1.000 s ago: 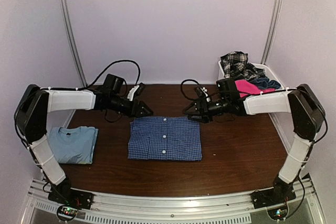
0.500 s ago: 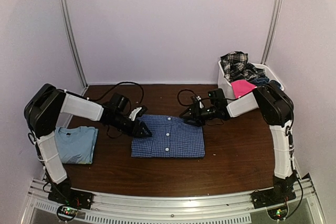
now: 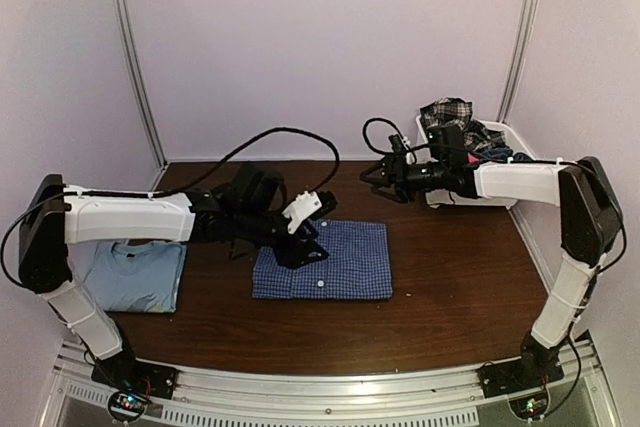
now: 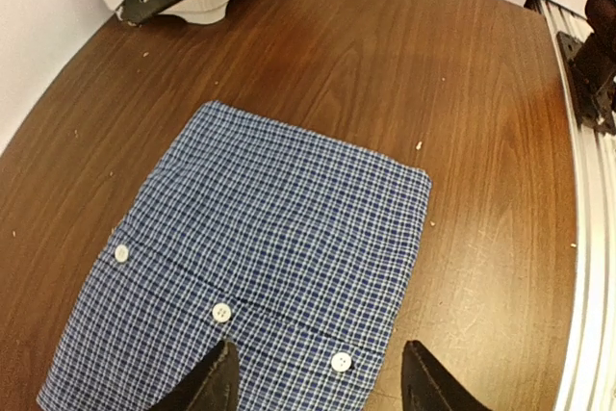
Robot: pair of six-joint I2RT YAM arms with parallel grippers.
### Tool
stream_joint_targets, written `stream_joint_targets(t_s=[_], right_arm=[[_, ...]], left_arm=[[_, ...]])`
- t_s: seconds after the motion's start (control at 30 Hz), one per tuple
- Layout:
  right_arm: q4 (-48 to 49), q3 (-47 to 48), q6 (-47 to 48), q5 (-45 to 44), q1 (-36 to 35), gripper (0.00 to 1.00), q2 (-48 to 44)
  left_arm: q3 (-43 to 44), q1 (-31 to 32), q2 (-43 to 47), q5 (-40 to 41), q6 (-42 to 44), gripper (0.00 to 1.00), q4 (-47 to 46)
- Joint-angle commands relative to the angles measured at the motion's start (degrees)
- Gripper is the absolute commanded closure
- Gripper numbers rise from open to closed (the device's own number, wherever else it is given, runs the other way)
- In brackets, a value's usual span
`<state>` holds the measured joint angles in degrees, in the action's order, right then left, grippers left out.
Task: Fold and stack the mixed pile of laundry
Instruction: Smooth out the square-folded shirt at the center of the board, then pick up the square-folded shirt from the center of the board.
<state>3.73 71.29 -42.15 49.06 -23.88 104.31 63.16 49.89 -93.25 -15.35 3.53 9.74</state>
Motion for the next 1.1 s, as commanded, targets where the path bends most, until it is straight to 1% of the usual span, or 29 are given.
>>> stream_joint_targets(t_s=[0.0,0.07,0.23,0.33,0.43,0.6,0.67,0.73,0.8,0.87,0.9,0.97,1.07], right_arm=[[-10.8,-9.5,2.7,-6.5,1.4,0.32,-6.7],[-10.0,-14.1,1.4,-6.5,1.9,0.31,-9.2],[-4.6,-24.7,-3.6,-6.6,3.2,0.31,-13.7],[-0.9,-28.8,-7.1,-6.5,3.4,0.3,-15.1],[1.5,-31.6,-9.9,-7.4,3.4,0.29,-16.1],[3.6,-34.8,-12.1,-7.7,3.5,0.24,-17.0],[4.6,-35.9,-13.1,-7.4,3.4,0.22,-17.2],[5.7,-37.0,-14.3,-7.4,3.1,0.2,-17.2],[9.2,-38.6,-17.3,-7.3,2.5,0.11,-17.1],[15.1,-40.8,-21.5,-6.9,1.7,0.02,-16.7],[16.5,-40.7,-22.6,-7.0,1.1,0.01,-16.2],[17.9,-40.0,-23.9,-7.2,-0.6,0.0,-14.4],[22.6,-39.0,-27.8,-6.8,-2.9,0.0,-11.2]], left_arm=[[2.8,6.5,-4.4,9.1,14.2,0.42,-1.2],[5.8,9.3,-7.5,9.4,17.7,0.45,-0.8],[12.3,13.7,-15.8,9.9,22.6,0.48,0.3],[14.6,14.5,-20.7,8.4,21.8,0.48,-0.6],[16.2,16.0,-24.7,12.6,21.7,0.5,-1.7],[19.5,16.2,-29.8,16.5,20.7,0.55,-2.4],[19.5,16.3,-30.5,17.8,20.7,0.6,-2.7],[19.5,16.3,-30.4,18.3,20.2,0.72,-3.3],[20.0,16.0,-29.2,16.3,18.2,0.89,-3.6],[20.2,15.5,-27.6,11.8,16.2,0.99,-4.0],[20.2,15.3,-26.8,10.9,15.4,1.0,-4.4],[20.4,15.0,-25.7,10.1,13.8,1.0,-4.4],[20.0,14.4,-24.5,9.1,12.4,1.0,-4.7]])
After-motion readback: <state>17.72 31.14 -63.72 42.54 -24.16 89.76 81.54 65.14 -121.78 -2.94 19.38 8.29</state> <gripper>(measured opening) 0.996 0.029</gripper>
